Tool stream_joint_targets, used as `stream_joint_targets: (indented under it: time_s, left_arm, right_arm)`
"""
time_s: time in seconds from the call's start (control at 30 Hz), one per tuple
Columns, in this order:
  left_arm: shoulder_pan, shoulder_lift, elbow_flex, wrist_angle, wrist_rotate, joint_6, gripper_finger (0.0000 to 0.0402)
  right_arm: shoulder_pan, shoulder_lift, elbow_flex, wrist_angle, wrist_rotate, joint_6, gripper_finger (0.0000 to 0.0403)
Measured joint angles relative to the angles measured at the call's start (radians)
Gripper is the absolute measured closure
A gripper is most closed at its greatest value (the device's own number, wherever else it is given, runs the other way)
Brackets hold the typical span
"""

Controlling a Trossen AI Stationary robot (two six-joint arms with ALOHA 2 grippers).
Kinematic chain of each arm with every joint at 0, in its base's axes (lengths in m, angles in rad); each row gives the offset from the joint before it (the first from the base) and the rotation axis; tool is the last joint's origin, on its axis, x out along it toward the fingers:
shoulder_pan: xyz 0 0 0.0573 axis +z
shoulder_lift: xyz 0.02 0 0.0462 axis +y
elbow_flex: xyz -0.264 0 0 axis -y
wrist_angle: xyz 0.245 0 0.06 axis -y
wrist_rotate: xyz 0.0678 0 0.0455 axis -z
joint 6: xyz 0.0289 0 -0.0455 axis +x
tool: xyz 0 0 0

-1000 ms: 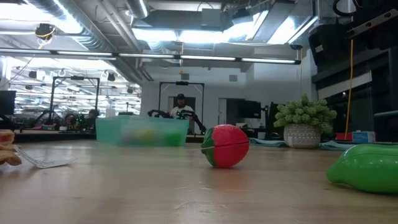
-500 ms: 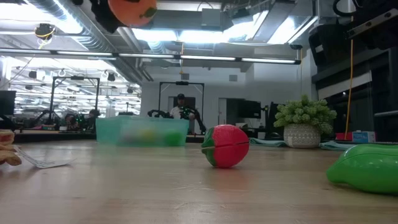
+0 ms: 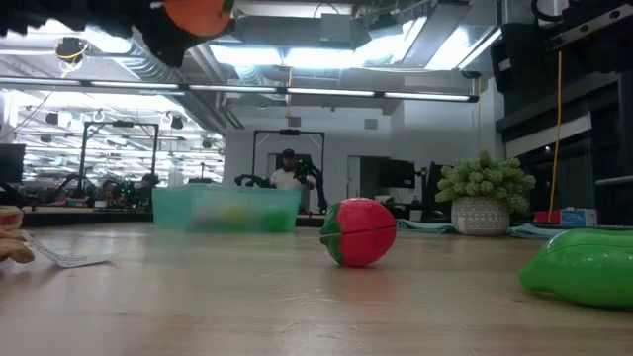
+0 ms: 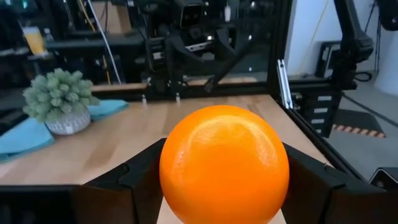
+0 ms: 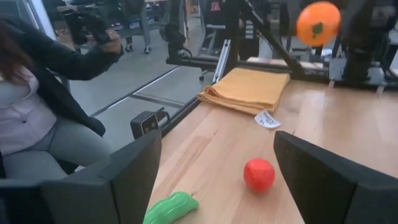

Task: Pick and placing Produce into tupperware
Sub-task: Put the orange into the blue bin

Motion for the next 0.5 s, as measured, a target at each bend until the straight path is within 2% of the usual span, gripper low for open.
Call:
stream_joint_targets:
  time_s: [0.13,0.23,0.5]
  left_arm:
    - [0.036,0.0,-0.079,0.168,0.037,0.025,0.0163]
    - [0.062,0.0,-0.112,0.22,0.041,0.02,0.0163]
    - [0.177,0.0,-0.114,0.225,-0.007,0.043,0.0163]
  right_arm:
    - [0.0,0.0,0.0,0.026,0.0,-0.032,0.0091]
    - [-0.001,0.0,0.0,0.031,0.008,-0.056,0.0091]
    - [-0.002,0.0,0.0,0.043,0.232,-0.076,0.0091]
